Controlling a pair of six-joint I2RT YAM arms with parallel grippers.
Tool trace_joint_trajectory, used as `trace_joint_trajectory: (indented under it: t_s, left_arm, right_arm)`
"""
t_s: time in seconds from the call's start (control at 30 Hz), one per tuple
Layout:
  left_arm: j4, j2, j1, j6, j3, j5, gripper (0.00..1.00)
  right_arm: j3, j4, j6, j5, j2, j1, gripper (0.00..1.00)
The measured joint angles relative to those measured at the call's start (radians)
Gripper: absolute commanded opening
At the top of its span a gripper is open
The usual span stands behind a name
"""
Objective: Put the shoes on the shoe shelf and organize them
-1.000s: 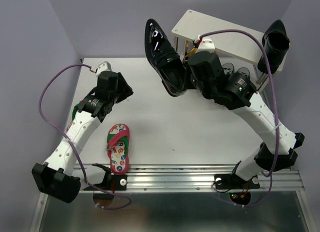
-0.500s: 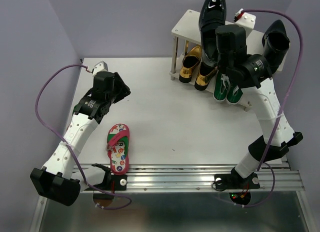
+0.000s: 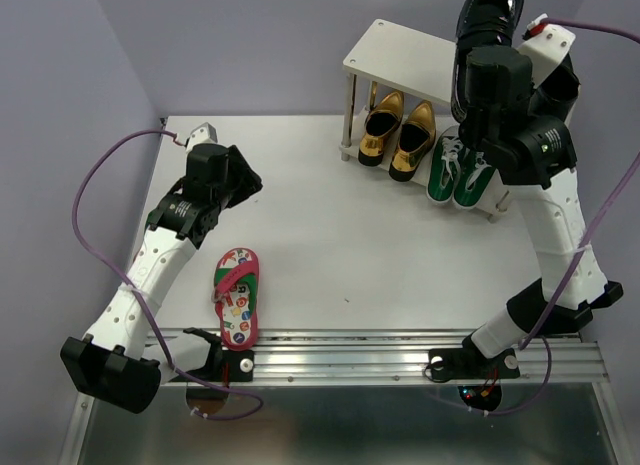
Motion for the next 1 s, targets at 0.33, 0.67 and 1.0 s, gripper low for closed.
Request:
trace_joint_trajectory:
  t_s: [0.33, 0.67, 1.0]
  left_arm:
    - [0.001, -0.019, 0.0, 0.004, -0.015, 0.011, 0.65]
    - [0.001, -0.019, 0.006, 0.008, -0.016, 0.015, 0.65]
    - [0.001, -0.019, 0.013, 0.011, -0.016, 0.019, 0.65]
  right_arm:
    - [-0.148, 0.012, 0.056, -0.08, -0.047, -0.192, 0.01]
    - [-0.2, 0.013, 0.123, -0.225, -0.049, -0.297, 0.01]
    - [-0.228, 0.011, 0.162, -0.272, -0.05, -0.333, 0.01]
